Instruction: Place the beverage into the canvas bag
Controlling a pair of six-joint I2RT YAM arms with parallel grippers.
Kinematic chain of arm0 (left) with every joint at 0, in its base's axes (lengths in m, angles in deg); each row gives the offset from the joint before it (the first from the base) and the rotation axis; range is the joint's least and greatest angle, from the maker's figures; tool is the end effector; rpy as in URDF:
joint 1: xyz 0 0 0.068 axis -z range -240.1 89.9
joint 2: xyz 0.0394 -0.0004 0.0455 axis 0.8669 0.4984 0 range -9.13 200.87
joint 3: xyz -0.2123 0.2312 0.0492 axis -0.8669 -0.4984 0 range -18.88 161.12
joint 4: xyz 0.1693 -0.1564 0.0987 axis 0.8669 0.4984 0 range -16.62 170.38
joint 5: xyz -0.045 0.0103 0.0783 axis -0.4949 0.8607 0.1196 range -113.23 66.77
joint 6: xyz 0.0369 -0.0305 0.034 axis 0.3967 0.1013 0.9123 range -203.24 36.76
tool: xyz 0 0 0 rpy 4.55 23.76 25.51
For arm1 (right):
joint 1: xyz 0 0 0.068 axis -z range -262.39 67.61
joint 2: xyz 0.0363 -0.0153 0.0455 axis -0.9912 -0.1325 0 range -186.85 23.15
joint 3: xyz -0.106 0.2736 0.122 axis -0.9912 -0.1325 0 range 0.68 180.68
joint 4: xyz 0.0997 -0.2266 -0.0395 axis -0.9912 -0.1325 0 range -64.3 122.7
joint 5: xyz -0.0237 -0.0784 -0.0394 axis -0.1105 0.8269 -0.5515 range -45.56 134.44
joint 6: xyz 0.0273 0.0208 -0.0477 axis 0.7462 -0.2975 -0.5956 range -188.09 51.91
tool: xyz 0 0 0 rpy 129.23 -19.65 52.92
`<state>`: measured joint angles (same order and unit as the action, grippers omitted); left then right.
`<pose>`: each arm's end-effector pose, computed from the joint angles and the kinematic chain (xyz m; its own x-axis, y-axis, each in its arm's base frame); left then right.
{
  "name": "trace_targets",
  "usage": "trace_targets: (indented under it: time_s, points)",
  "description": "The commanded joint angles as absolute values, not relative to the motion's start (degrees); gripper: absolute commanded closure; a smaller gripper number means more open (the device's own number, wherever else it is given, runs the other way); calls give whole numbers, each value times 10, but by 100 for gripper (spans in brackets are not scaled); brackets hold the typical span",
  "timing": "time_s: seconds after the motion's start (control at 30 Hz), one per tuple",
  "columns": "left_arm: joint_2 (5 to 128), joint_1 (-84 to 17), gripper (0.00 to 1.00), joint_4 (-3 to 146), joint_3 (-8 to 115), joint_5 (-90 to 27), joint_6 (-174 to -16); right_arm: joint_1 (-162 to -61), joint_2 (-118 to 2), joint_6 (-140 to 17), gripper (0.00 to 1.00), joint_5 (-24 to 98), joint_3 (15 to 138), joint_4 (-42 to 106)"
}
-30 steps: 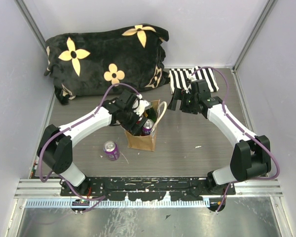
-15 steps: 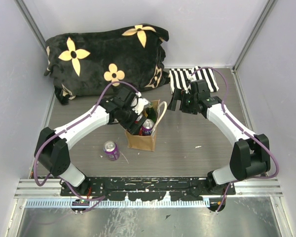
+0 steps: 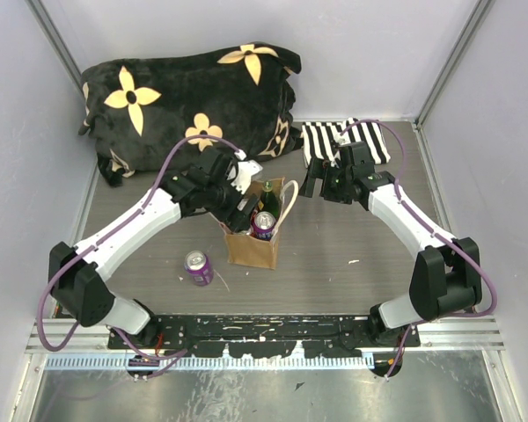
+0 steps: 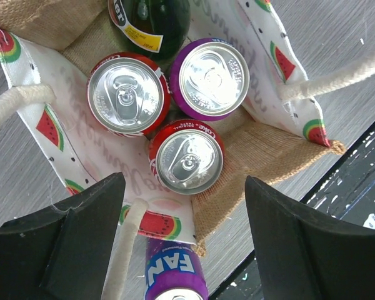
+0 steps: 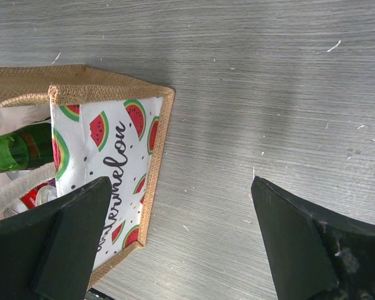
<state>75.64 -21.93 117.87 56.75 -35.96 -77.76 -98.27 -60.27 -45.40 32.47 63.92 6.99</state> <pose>0.2303 -0.1929 0.3516 -0.5627 0.5609 -0.6073 0.7628 0.6354 -0.1199 0.2907 0.0920 0.3144 -0.7941 0.1665 -0.5846 -0.1086 0.9074 0.4059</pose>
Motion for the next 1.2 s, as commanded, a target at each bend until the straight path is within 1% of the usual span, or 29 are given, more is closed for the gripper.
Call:
trace_targets:
  time_s: [0.0,0.13,0.17,0.2,0.3,0.43,0.53,0.63,0.77,1.17]
  points:
    - [704,-221,16,1174,600,-382,-792,-980,-597,-455,0,317,663,87]
    - [644,-235,13,1201,620,-355,-759,-980,-591,-460,0,322,662,80]
    - [616,-246,10,1211,620,-353,-752,-979,-589,-461,0,323,662,79]
    - [597,-262,8,1228,618,-358,-745,-980,-588,-462,0,324,660,79]
    - [552,-301,8,1288,607,-385,-699,-980,-588,-463,0,324,657,80]
    - [487,-314,8,1362,535,-407,-603,-980,-591,-461,0,320,654,85]
    - [445,-314,7,1384,470,-417,-565,-980,-596,-461,0,318,657,86]
    - [442,-313,1,1381,435,-421,-549,-980,-597,-460,0,315,660,85]
    - [468,-310,2,1378,414,-438,-538,-980,-595,-464,0,315,662,79]
    - [533,-275,2,1295,325,-418,-546,-980,-588,-465,0,319,658,72]
